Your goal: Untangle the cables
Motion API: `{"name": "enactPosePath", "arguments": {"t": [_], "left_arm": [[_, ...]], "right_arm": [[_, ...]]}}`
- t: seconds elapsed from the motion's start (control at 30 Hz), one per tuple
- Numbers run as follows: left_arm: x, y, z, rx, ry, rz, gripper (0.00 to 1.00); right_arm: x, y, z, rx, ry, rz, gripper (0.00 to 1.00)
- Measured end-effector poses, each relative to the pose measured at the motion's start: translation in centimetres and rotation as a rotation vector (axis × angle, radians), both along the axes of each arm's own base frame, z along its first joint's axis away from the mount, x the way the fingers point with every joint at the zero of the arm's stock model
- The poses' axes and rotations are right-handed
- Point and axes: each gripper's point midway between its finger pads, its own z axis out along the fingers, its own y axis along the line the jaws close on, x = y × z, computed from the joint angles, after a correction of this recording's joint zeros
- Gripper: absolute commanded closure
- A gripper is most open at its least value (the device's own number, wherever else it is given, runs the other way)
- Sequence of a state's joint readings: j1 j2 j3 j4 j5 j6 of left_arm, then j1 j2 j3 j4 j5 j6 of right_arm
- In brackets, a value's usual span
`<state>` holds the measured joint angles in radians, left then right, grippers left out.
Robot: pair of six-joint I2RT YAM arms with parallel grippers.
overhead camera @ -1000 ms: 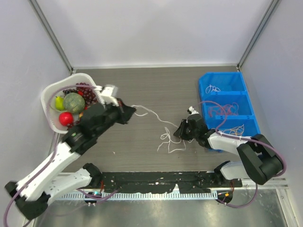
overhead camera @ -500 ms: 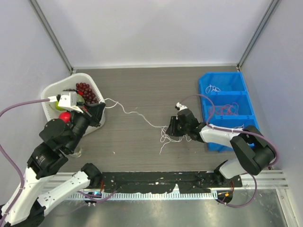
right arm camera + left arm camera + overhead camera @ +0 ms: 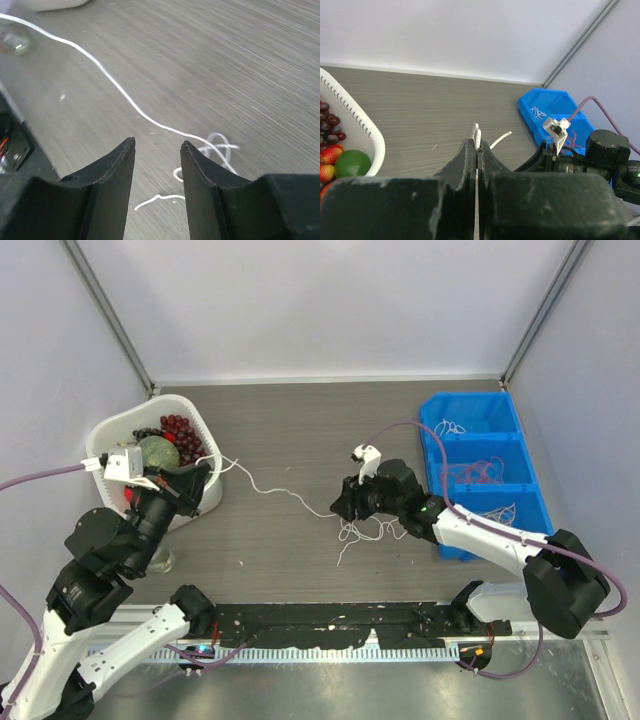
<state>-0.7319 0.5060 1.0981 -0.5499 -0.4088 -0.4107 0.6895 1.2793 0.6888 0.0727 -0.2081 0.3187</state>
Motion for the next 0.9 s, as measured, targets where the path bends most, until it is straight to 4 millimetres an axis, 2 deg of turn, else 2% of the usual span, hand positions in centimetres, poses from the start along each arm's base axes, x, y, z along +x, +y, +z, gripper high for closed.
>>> {"name": "enactPosePath", "arguments": {"t": [0.17, 0.23, 0.47, 0.67, 0.7, 0.77, 0.8, 0.83, 0.9], "left_arm": [[-0.5, 0.5, 0.7, -0.027, -0.03, 0.0, 1.0], [-0.7, 0.6, 0.9, -0.032, -0.036, 0.0, 1.0], [-1.4, 1.2, 1.3, -0.049, -0.05, -0.001, 1.0], [-2.4, 2.1, 2.2, -0.086, -0.078, -0.001, 1.0], [-2.5, 2.2, 2.4, -0.093, -0.081, -0.002, 1.0], [-2.8, 2.4, 2.8, -0.104, -0.085, -0.002, 1.0], [-2.9, 2.5, 3.0, -0.108, -0.088, -0.002, 1.0], [-3.0, 2.6, 3.2, -0.111, -0.09, 0.0, 1.0], [-3.2, 3.1, 3.5, -0.118, -0.096, 0.009, 1.0]], "right_arm": [[-2.7, 4.0, 2.1, 0.07, -0.121, 0.207, 0.5], [-3.3, 5.1, 2.2, 0.066, -0.167, 0.252, 0.5], [-4.0, 7.4, -1.3, -0.04, -0.185, 0.33, 0.5], [-3.2, 9.5, -2.6, -0.09, -0.214, 0.315, 0.52], [-3.0, 9.7, -2.8, -0.097, -0.222, 0.303, 0.55], [-2.6, 9.7, -3.2, -0.12, -0.238, 0.268, 0.69], [-2.4, 9.5, -3.2, -0.129, -0.248, 0.251, 0.85], [-2.1, 9.5, -3.1, -0.133, -0.258, 0.237, 0.95], [-1.3, 9.2, -2.9, -0.148, -0.274, 0.189, 0.99]]}}
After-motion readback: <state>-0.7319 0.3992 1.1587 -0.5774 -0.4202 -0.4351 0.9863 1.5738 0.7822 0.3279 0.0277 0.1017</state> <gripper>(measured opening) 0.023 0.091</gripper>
